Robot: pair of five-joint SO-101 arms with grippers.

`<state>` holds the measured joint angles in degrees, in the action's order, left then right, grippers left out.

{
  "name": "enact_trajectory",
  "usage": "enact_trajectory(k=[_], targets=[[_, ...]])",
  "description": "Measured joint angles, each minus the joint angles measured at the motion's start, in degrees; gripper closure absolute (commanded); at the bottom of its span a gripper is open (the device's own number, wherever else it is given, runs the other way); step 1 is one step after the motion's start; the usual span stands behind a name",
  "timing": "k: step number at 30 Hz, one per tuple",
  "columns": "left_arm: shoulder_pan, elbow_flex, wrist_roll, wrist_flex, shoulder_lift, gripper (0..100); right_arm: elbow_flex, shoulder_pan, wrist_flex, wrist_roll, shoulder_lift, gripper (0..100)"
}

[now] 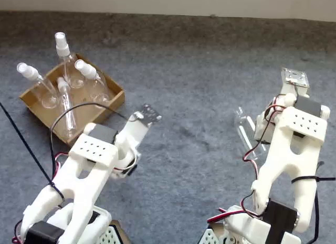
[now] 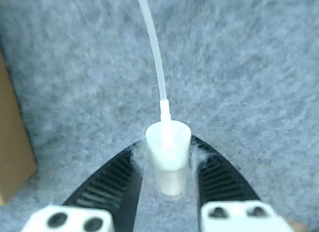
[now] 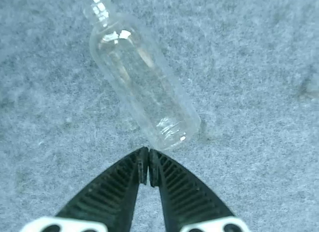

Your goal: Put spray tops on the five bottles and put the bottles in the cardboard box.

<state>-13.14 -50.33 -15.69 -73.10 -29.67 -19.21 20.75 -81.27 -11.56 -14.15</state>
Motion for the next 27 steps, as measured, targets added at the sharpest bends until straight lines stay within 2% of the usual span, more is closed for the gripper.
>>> enact_trajectory(k=[3,7,13,21,27], targets=[[-0.6,4.7,0.0,-0.4,0.1,99,0.0,2.8,0.0,0.0,0.0,99.3],[-2.7,7.2,0.3,7.2,1.5,99,0.0,6.2,0.0,0.0,0.0,99.3],[-10.4,12.4,10.5,16.6,15.7,99,0.0,11.2,0.0,0.0,0.0,99.3],[-12.1,34.3,11.3,16.5,41.4,99,-0.7,22.9,1.4,0.0,0.0,99.3],[-15.6,48.4,11.3,9.2,52.8,86,-10.6,28.0,9.7,0.0,0.0,99.3]])
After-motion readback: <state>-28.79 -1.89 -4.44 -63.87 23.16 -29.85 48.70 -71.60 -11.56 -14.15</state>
